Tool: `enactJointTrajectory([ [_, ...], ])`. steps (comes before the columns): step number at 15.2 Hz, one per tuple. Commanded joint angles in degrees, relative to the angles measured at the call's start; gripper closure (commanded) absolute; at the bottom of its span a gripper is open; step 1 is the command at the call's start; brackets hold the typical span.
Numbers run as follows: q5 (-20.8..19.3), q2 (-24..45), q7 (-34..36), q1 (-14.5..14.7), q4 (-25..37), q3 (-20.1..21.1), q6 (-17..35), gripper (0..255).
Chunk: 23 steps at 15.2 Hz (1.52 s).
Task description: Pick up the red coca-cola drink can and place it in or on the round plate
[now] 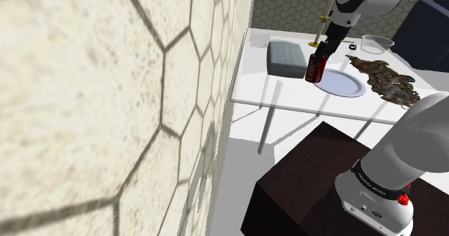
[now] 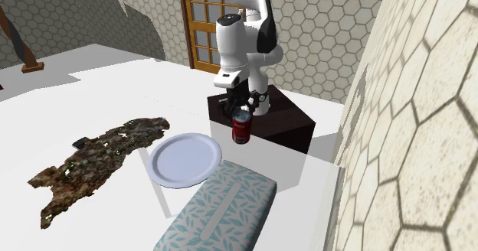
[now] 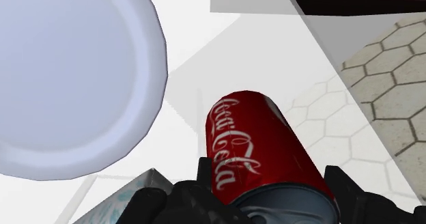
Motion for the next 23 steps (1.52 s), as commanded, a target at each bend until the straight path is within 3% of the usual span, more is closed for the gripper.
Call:
enactJointTrajectory([
  [1,0.09,0.80,-2.83,-0.72,2.15,-1.90,-1.46,255],
  [9,5.40,10.26,-17.40,-2.47,13.66,-11.21,-5.71,255],
  [13,11.02,17.67,-25.93,-4.23,21.03,-15.41,-8.69,255],
  [16,17.13,25.37,-33.43,-7.76,28.37,-17.59,-12.19,255],
  [23,19.47,27.64,-35.40,-8.70,24.98,-16.69,-7.55,255],
])
